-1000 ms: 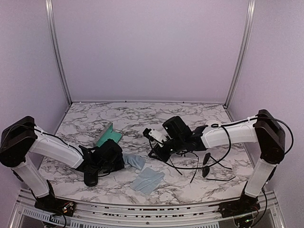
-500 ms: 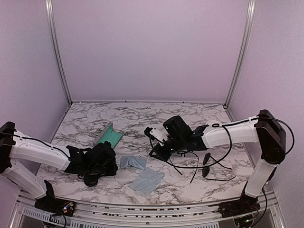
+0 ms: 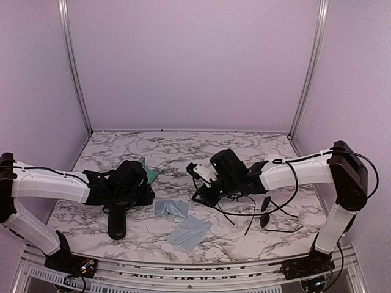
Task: Organize the sunglasses
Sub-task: Pick up the corner of the glasses cleaning cloth at the center of the board.
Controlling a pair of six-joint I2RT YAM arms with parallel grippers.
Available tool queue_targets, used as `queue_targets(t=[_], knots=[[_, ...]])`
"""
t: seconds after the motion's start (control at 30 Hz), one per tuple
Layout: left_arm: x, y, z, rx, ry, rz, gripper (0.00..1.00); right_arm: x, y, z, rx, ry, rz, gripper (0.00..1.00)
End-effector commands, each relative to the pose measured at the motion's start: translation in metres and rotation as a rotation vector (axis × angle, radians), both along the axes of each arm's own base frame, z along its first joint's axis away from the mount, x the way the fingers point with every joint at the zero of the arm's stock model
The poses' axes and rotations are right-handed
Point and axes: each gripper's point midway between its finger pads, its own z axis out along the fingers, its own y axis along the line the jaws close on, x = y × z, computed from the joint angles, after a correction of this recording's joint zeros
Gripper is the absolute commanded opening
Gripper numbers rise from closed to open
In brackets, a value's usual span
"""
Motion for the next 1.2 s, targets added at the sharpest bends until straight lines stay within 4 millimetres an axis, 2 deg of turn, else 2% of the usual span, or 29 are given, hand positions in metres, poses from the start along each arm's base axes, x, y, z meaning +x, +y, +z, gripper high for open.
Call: queue_targets(t=[0.0, 0.1, 0.2, 0.53, 0.87, 1.03, 1.17], knots=[[0.014, -0.017, -0.014, 0.075, 0.059, -0.123, 0.45, 0.004, 0.000, 0.010, 0.030, -0.009, -0.035, 0.31], [0.019, -0.023, -0.031, 0.121, 0.117, -0.163, 0.38, 0.003, -0.006, 0.009, 0.018, -0.013, -0.046, 0.31], [0.020, -0.026, -0.046, 0.160, 0.157, -0.184, 0.36, 0.001, -0.010, 0.006, 0.006, -0.010, -0.050, 0.31], [0.020, -0.015, -0.074, 0.253, 0.202, -0.158, 0.28, 0.002, -0.009, -0.002, -0.011, -0.003, -0.043, 0.31], [0.020, -0.027, -0.086, 0.243, 0.216, -0.201, 0.14, 0.001, -0.009, -0.008, -0.018, 0.008, -0.043, 0.30], [0.013, -0.024, -0.092, 0.250, 0.222, -0.196, 0.00, 0.002, -0.010, -0.006, -0.019, 0.003, -0.048, 0.30], [0.010, -0.026, -0.083, 0.239, 0.190, -0.201, 0.00, 0.001, -0.009, -0.005, -0.011, 0.005, -0.048, 0.30]])
